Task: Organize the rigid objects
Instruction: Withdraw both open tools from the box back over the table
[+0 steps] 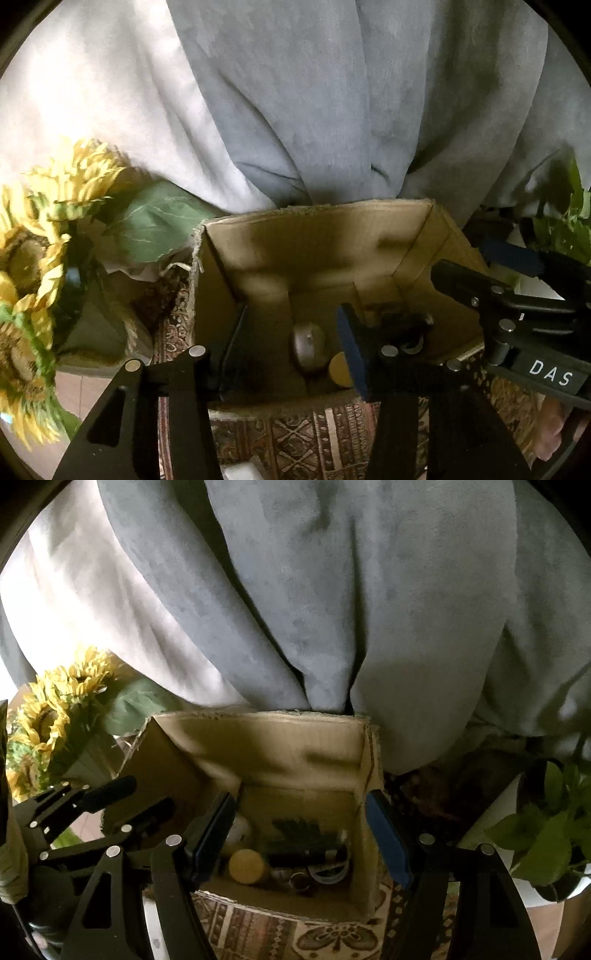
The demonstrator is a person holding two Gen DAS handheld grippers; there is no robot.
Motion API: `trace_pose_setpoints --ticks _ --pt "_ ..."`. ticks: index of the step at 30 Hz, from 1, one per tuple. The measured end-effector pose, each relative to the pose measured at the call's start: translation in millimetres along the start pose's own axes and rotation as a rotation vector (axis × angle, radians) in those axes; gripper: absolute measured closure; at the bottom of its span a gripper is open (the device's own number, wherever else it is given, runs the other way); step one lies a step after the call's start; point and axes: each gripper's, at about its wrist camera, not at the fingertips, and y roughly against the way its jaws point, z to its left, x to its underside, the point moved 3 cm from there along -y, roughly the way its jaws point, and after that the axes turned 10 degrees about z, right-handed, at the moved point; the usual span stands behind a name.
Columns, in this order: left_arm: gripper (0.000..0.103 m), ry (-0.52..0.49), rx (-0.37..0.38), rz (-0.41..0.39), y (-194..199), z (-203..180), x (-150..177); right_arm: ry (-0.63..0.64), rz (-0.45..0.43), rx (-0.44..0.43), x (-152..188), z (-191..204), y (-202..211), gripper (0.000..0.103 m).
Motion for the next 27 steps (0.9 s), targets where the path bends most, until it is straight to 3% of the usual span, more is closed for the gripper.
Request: trace_pose_setpoints --ticks 7,12,27 --pt "0.037 0.036 -0.066 -0.078 36 1 20 -0.005 -0.069 0.044 18 6 29 0.028" --pt "0.031 0.069 -0.113 -0.119 60 5 38 -0.014 -0.101 0.037 35 9 45 0.027" --pt "0.023 0.175 -0.174 -0.185 108 15 110 -0.008 -0.157 0.038 94 23 87 0.017"
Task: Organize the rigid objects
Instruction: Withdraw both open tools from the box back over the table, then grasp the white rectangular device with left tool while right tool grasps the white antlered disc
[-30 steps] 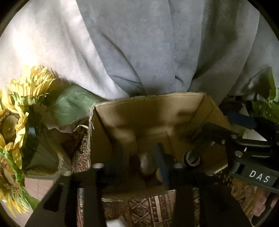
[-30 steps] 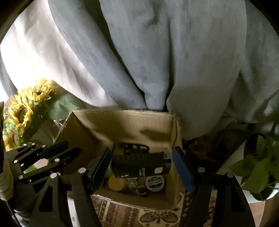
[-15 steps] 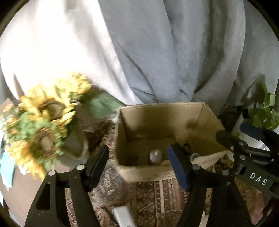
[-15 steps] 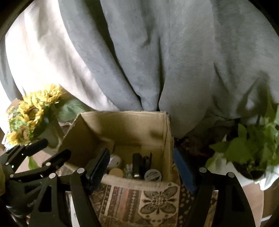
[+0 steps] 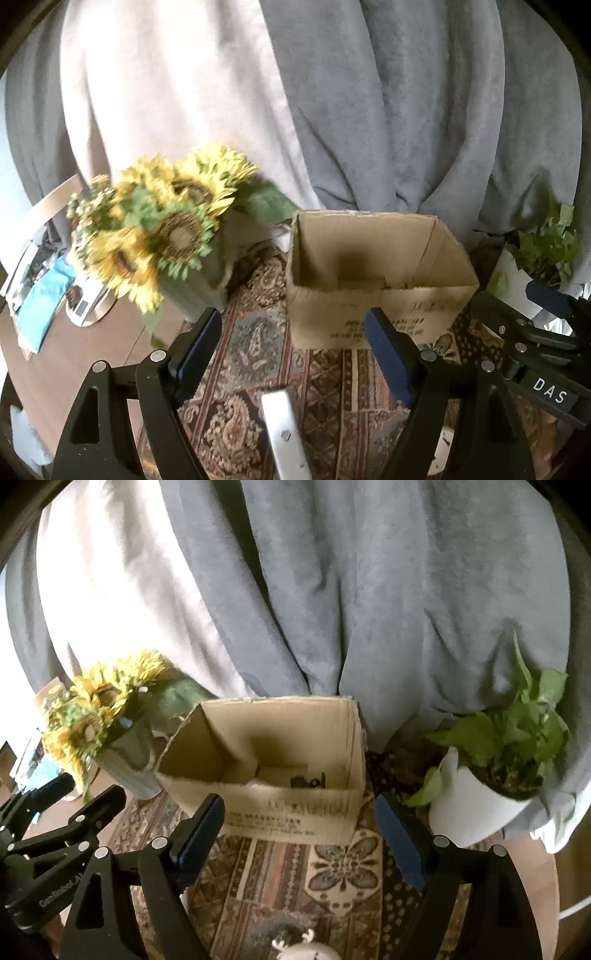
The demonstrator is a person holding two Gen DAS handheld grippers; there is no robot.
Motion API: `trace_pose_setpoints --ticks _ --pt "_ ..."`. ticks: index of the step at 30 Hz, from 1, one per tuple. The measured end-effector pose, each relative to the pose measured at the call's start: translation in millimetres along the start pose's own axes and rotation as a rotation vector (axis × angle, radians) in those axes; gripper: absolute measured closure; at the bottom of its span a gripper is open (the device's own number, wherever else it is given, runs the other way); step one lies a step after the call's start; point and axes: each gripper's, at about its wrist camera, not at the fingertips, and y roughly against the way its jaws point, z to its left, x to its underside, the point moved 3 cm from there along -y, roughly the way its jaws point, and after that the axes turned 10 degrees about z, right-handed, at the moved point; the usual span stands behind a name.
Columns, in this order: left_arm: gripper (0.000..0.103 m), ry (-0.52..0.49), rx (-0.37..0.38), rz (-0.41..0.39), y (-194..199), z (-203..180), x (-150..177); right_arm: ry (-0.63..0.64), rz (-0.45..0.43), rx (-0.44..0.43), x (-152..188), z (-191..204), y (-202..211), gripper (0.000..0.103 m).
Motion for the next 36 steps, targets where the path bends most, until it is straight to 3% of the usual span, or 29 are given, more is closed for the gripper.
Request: trace_pose_setpoints --ticks 11,23,36 --pt "0.015 0.06 -0.077 -0.019 28 17 49 0.001 -0.03 -0.017 43 7 25 0.008" --pt "0.015 0.116 -0.146 -0.044 35 13 105 -0.01 -0.046 -0.019 95 0 33 0.007" --pt "0.015 0.151 -0.167 -0.048 15 5 152 -0.023 0.0 -0.034 148 -12 17 0.007"
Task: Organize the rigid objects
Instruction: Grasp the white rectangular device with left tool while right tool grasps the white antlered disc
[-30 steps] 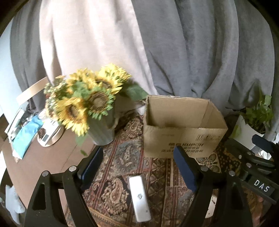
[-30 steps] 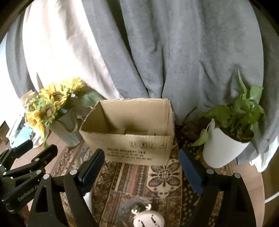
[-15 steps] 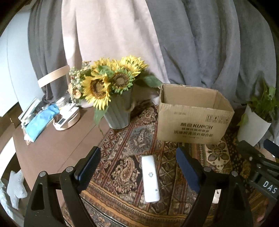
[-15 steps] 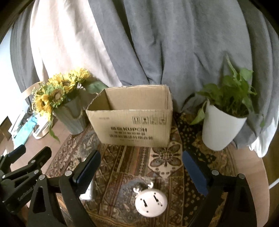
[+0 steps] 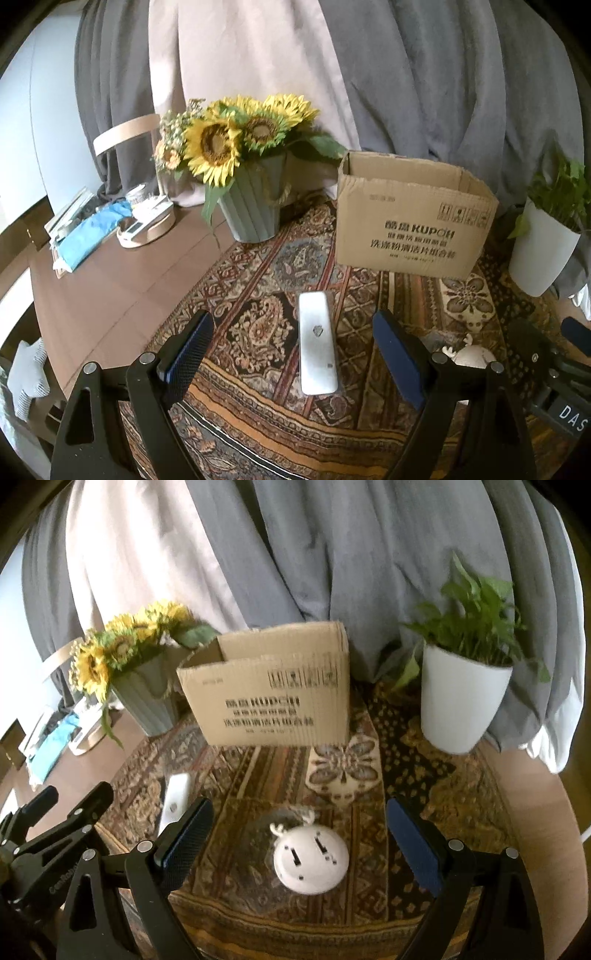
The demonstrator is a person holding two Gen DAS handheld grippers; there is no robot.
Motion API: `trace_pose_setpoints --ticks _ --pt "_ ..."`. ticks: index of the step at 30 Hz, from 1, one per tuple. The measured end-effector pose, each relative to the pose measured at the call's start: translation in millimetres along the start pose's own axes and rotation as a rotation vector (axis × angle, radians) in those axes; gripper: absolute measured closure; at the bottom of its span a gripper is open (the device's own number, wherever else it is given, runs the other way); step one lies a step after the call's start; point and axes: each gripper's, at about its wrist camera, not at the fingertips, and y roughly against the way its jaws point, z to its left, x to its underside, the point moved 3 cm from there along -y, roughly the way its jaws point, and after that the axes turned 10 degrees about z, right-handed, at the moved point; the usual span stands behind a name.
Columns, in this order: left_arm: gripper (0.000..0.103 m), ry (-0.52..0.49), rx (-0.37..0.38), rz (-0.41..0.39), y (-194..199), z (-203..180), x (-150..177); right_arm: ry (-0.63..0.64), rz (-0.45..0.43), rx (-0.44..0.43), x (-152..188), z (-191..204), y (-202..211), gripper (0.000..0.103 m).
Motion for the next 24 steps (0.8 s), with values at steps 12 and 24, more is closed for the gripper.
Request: trace_pose_setpoints --ticks 12,24 --pt "0.015 -0.003 -0.043 0.05 -35 -3 20 -0.027 0.054 0.021 30 -7 -34 0.007" --pt "0.015 -0.016 -0.059 0.107 -77 -16 25 -0.035 0.164 0.044 39 -18 -79 0.007"
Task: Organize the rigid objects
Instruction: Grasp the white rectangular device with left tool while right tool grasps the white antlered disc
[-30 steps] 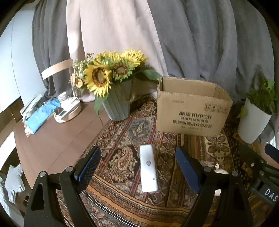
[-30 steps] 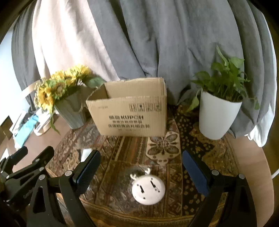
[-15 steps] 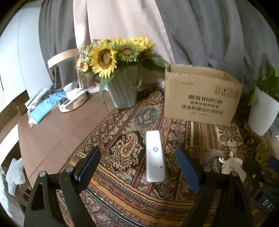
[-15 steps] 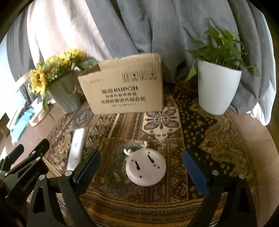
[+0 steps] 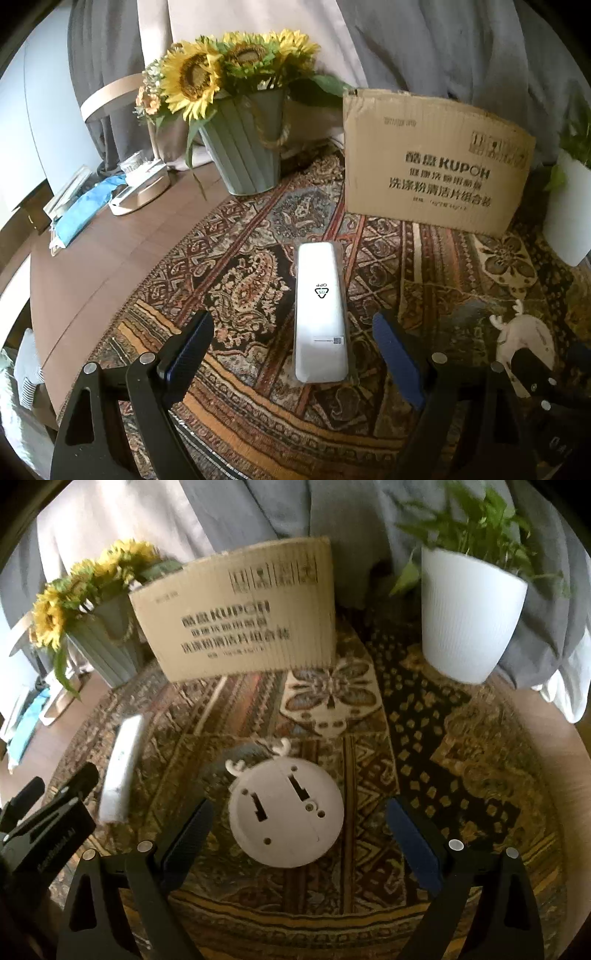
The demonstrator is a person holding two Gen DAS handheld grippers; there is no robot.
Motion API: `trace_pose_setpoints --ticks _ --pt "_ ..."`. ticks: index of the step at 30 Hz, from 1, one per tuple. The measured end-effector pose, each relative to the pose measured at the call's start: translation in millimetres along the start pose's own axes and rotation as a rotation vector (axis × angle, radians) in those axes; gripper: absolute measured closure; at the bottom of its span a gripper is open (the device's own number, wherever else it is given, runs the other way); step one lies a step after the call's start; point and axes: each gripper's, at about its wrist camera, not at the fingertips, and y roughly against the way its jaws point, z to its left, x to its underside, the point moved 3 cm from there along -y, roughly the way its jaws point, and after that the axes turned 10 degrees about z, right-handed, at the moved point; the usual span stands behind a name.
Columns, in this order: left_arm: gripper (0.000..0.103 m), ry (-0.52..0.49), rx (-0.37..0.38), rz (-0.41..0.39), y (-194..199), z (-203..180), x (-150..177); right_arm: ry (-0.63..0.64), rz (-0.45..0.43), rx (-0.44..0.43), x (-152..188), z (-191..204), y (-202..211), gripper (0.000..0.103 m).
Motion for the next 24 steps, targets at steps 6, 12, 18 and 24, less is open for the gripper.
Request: trace_pose_setpoints --ticks 6,12,18,24 --pt "0.015 0.004 0.002 0.022 -18 -5 -3 -0.006 0.051 -0.006 -1 0 -19 0.007" --pt "0.032 0.001 0.033 0.084 -37 -8 -3 -0.016 0.076 -0.007 -5 1 -31 0.007" --pt "0.05 0.01 0.06 0.142 -53 -9 -4 -0.005 0.07 0.012 -10 6 -36 0.007" --pt "0.058 -0.005 0.072 0.142 -58 -13 -5 0.008 0.067 0.035 -11 9 -40 0.01"
